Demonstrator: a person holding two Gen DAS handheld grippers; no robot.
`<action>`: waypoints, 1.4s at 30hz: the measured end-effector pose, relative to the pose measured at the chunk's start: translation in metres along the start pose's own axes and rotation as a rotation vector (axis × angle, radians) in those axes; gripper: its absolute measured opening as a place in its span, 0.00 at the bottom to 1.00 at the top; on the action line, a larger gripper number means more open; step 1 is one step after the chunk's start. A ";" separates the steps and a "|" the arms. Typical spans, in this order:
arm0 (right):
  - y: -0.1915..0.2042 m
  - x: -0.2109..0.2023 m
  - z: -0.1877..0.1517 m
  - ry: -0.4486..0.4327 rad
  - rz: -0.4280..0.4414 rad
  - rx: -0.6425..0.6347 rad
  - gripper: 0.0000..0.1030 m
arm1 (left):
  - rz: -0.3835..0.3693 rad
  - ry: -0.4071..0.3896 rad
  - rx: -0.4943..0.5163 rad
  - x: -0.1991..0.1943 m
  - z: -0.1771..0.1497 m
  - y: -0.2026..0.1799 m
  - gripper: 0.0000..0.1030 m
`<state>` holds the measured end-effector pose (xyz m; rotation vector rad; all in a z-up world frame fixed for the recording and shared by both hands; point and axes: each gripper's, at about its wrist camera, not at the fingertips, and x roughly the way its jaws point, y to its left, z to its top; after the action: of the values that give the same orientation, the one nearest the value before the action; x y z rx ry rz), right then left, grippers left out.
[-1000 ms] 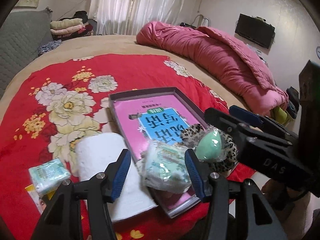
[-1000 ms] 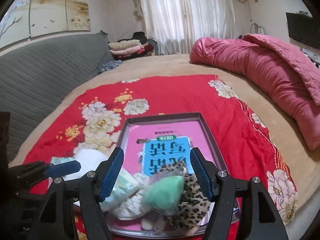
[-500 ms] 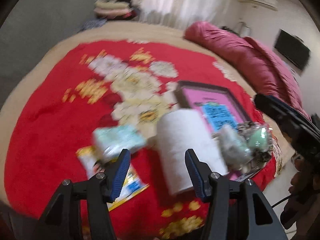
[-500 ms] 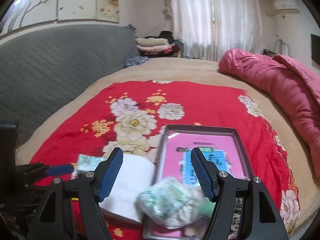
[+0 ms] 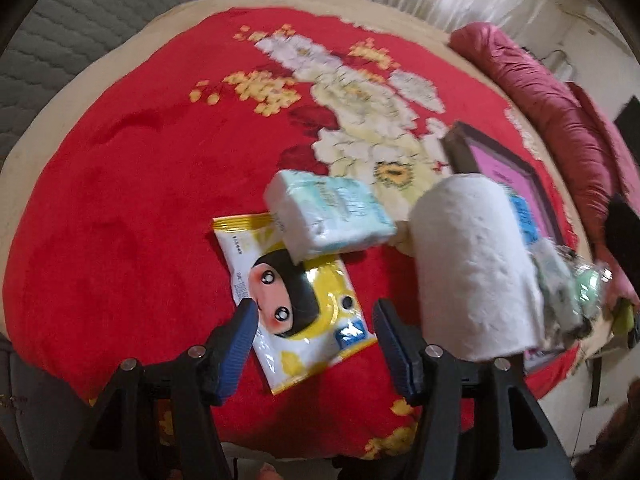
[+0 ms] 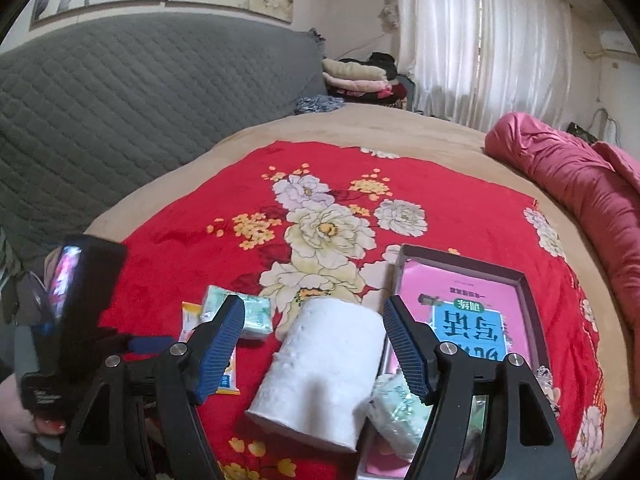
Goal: Organize soft objects
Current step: 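Grasp the green 'Flower' tissue pack with the right gripper while the left grasps the yellow cartoon packet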
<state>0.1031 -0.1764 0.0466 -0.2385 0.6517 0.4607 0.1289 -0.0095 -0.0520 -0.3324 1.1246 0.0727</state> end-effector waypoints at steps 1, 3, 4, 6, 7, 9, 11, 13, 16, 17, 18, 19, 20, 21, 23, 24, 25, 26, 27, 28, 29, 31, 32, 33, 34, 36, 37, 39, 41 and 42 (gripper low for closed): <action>0.001 0.001 0.000 0.003 0.004 -0.002 0.71 | 0.010 0.008 -0.004 0.003 0.001 -0.001 0.57; 0.003 0.005 -0.001 0.013 0.009 -0.006 0.71 | 0.032 0.039 -0.010 0.014 0.002 -0.004 0.58; 0.003 0.006 -0.002 0.015 0.010 -0.008 0.71 | 0.047 0.048 -0.008 0.018 0.003 -0.006 0.61; 0.003 0.009 -0.003 0.019 0.011 -0.011 0.71 | 0.064 0.050 -0.007 0.022 0.004 -0.009 0.67; 0.003 0.009 -0.003 0.021 0.011 -0.011 0.71 | 0.070 0.045 -0.012 0.024 0.005 -0.009 0.68; 0.001 0.013 -0.004 0.024 0.013 -0.007 0.71 | 0.098 0.047 -0.026 0.029 0.007 -0.009 0.70; 0.000 0.015 -0.004 0.032 0.014 -0.003 0.71 | 0.122 0.059 -0.042 0.037 0.009 -0.006 0.72; -0.002 0.019 -0.004 0.038 0.012 0.000 0.71 | 0.126 0.059 -0.059 0.044 0.009 -0.001 0.73; -0.002 0.025 -0.003 0.050 0.012 -0.003 0.71 | 0.125 0.044 -0.057 0.049 0.009 -0.001 0.74; -0.001 0.027 -0.003 0.053 0.012 -0.005 0.71 | 0.122 0.038 -0.056 0.049 0.009 0.000 0.74; 0.000 0.030 -0.002 0.057 0.014 -0.008 0.71 | 0.119 0.033 -0.056 0.049 0.009 0.001 0.73; 0.002 0.033 -0.001 0.064 0.014 -0.012 0.71 | 0.115 0.029 -0.055 0.049 0.010 0.002 0.70; 0.004 0.035 0.000 0.067 0.015 -0.015 0.71 | 0.112 0.024 -0.054 0.049 0.011 0.004 0.66; 0.007 0.039 0.002 0.072 0.020 -0.023 0.71 | 0.108 0.019 -0.052 0.049 0.011 0.005 0.65; 0.014 0.048 0.006 0.091 0.020 -0.053 0.71 | 0.085 0.012 -0.044 0.048 0.012 0.009 0.62; 0.017 0.052 0.007 0.098 0.023 -0.071 0.71 | 0.073 0.009 -0.041 0.047 0.012 0.011 0.61; 0.020 0.057 0.009 0.107 0.031 -0.094 0.71 | 0.055 0.008 -0.038 0.046 0.012 0.013 0.59; 0.026 0.064 0.011 0.131 0.055 -0.135 0.71 | 0.034 0.008 -0.035 0.044 0.012 0.017 0.57; 0.030 0.070 0.012 0.152 0.076 -0.163 0.71 | 0.011 0.008 -0.035 0.042 0.012 0.020 0.56; 0.036 0.076 0.012 0.174 0.096 -0.198 0.71 | -0.007 0.010 -0.037 0.041 0.012 0.023 0.55; 0.042 0.084 0.012 0.195 0.120 -0.234 0.71 | -0.042 0.014 -0.047 0.038 0.013 0.029 0.54; 0.048 0.093 0.012 0.222 0.139 -0.274 0.71 | -0.102 0.023 -0.063 0.032 0.014 0.040 0.54; 0.052 0.100 0.012 0.236 0.157 -0.300 0.71 | -0.119 0.024 -0.072 0.029 0.015 0.043 0.53; 0.055 0.105 0.013 0.247 0.176 -0.323 0.71 | -0.131 0.025 -0.082 0.026 0.015 0.048 0.53; 0.058 0.108 0.013 0.254 0.186 -0.343 0.71 | -0.140 0.021 -0.094 0.020 0.016 0.056 0.53; 0.066 0.119 0.011 0.287 0.219 -0.413 0.71 | -0.134 0.012 -0.098 0.015 0.018 0.063 0.53; 0.070 0.126 0.009 0.315 0.237 -0.449 0.71 | -0.132 0.009 -0.107 0.013 0.021 0.069 0.53; 0.080 0.142 0.004 0.383 0.268 -0.521 0.72 | -0.131 0.003 -0.122 0.010 0.025 0.078 0.53; 0.091 0.154 -0.002 0.416 0.251 -0.627 0.72 | -0.138 -0.010 -0.141 0.007 0.029 0.088 0.53; 0.096 0.158 -0.005 0.422 0.239 -0.668 0.72 | -0.138 -0.013 -0.144 0.007 0.031 0.090 0.53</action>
<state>0.1649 -0.0413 -0.0637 -0.9144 0.9290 0.8654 0.1388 0.0842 -0.0669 -0.5364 1.0832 0.0342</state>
